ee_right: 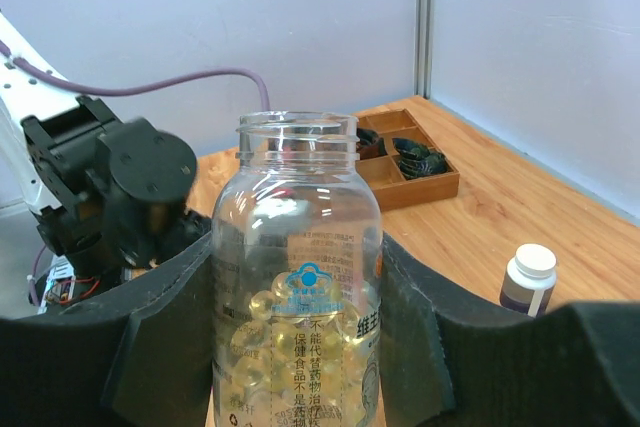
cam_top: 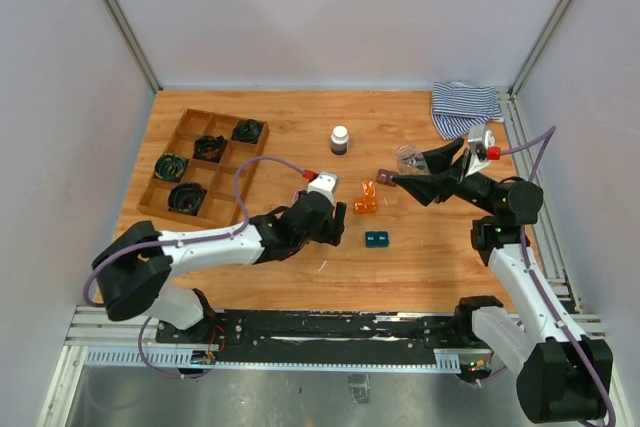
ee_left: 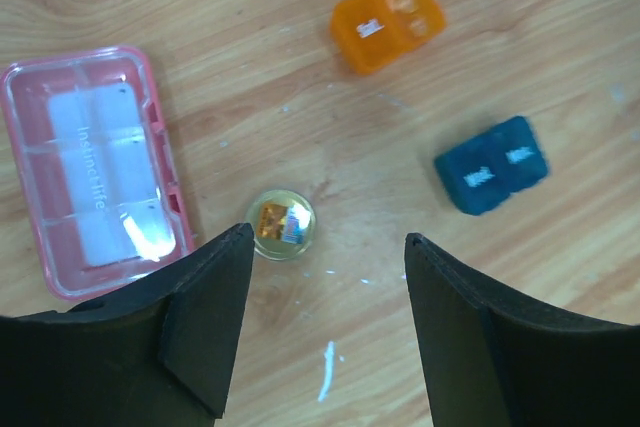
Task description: Sort the pills into containers
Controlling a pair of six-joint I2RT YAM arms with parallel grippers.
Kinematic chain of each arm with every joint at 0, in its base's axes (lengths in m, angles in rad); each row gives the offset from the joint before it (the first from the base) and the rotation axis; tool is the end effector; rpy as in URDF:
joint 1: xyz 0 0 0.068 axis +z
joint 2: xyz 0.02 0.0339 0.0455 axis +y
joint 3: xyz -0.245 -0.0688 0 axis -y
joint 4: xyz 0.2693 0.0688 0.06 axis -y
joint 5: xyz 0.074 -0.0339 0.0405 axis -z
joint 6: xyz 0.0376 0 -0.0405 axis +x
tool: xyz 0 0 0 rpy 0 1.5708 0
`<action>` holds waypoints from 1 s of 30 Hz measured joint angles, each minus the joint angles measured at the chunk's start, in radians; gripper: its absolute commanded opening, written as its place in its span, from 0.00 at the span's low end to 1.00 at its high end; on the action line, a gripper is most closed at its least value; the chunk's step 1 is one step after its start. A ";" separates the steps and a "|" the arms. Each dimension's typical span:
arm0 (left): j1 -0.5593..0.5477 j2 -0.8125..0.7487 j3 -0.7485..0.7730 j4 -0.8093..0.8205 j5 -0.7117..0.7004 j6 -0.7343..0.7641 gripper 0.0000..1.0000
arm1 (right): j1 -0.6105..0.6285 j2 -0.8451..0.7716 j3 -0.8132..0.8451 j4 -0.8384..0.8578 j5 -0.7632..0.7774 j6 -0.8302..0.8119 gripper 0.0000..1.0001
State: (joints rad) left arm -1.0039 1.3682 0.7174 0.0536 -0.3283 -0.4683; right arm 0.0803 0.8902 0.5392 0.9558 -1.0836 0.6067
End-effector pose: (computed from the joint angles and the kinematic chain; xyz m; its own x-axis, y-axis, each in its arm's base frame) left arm 0.1777 -0.2566 0.1765 -0.5653 0.0923 -0.8197 0.4485 0.8684 -0.2115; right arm 0.2113 0.0503 0.3197 0.0311 0.2703 -0.9623 -0.9492 0.3095 0.0563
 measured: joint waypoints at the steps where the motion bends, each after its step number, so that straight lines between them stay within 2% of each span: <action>1: 0.000 0.036 0.023 -0.023 -0.016 0.003 0.70 | -0.002 0.000 0.000 0.005 0.003 0.005 0.02; 7: 0.000 0.231 0.156 -0.156 -0.083 0.037 0.70 | -0.009 0.000 0.000 0.018 0.012 0.023 0.02; 14: 0.002 0.352 0.247 -0.213 -0.098 0.072 0.70 | -0.010 0.001 -0.006 0.021 0.013 0.026 0.02; 17: 0.006 0.367 0.253 -0.223 -0.098 0.079 0.64 | -0.013 0.002 -0.008 0.020 0.013 0.026 0.02; 20: 0.012 0.370 0.253 -0.233 -0.098 0.082 0.61 | -0.016 0.003 -0.008 0.020 0.014 0.027 0.02; 30: 0.021 0.370 0.253 -0.241 -0.084 0.080 0.58 | -0.018 0.003 -0.011 0.027 0.014 0.038 0.02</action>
State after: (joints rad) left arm -0.9825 1.7386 0.9699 -0.1875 -0.4126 -0.3885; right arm 0.0620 0.8936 0.5278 0.9825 -1.0695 0.6449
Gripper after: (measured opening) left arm 0.585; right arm 0.536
